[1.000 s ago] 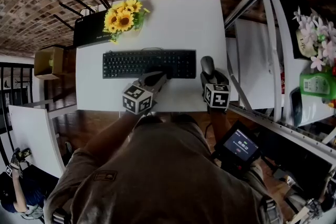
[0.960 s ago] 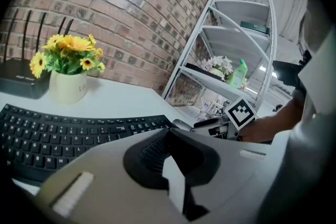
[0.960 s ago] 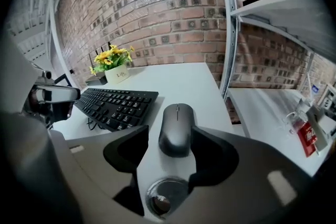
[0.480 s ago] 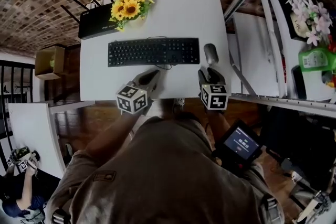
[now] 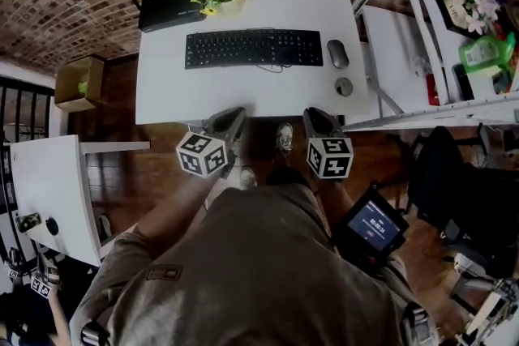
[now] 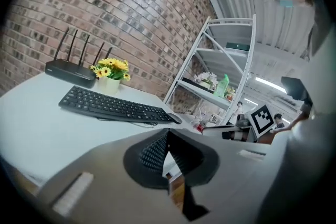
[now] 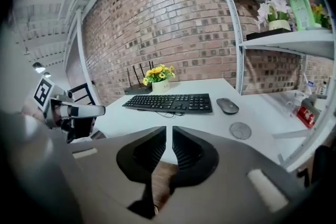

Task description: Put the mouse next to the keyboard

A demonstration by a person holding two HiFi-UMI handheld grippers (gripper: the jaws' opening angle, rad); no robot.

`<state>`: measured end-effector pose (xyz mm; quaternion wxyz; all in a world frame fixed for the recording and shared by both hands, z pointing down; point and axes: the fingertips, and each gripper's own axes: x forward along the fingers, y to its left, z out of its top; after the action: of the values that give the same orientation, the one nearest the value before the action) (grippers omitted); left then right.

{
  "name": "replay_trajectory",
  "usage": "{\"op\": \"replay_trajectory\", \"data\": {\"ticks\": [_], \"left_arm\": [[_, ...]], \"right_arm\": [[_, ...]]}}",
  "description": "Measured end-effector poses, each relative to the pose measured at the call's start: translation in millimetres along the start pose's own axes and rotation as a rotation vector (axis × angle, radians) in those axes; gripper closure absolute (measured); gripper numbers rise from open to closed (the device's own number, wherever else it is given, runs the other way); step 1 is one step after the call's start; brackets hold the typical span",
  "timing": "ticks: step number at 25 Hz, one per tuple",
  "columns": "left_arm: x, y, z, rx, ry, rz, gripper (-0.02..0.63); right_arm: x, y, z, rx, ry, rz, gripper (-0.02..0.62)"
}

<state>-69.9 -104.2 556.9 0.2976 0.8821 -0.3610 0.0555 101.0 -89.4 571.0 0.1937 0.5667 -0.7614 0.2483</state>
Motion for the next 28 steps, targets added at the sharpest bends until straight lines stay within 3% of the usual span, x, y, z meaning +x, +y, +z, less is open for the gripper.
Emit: {"op": "replay_trajectory", "data": {"ticks": [6,14,18,28], "left_arm": [[-37.2,-18.6,-13.7,0.006,-0.022,-0.017,0.606],[-57.2,-52.0,-19.8,0.034,-0.073,0.0,0.606],[-61.7,-76.6,-26.9,0.009,-0.11,0.038,0.606],[-66.9,-144.8,-63.0,-0.006,-0.143,0.1,0.606]], "right_arm": [[-39.0,45.4,-11.5,0.012,-0.05,0.069,0.58],[-73.4,76.5,-12.7,-0.071,-0.077,0.219,0.581],[-97.2,74.0,-16.2,-0.119,-0.077,0.277,0.581],[-150.6,38.5,-48.8,-0.124,-0.075,0.347,0.581]]}}
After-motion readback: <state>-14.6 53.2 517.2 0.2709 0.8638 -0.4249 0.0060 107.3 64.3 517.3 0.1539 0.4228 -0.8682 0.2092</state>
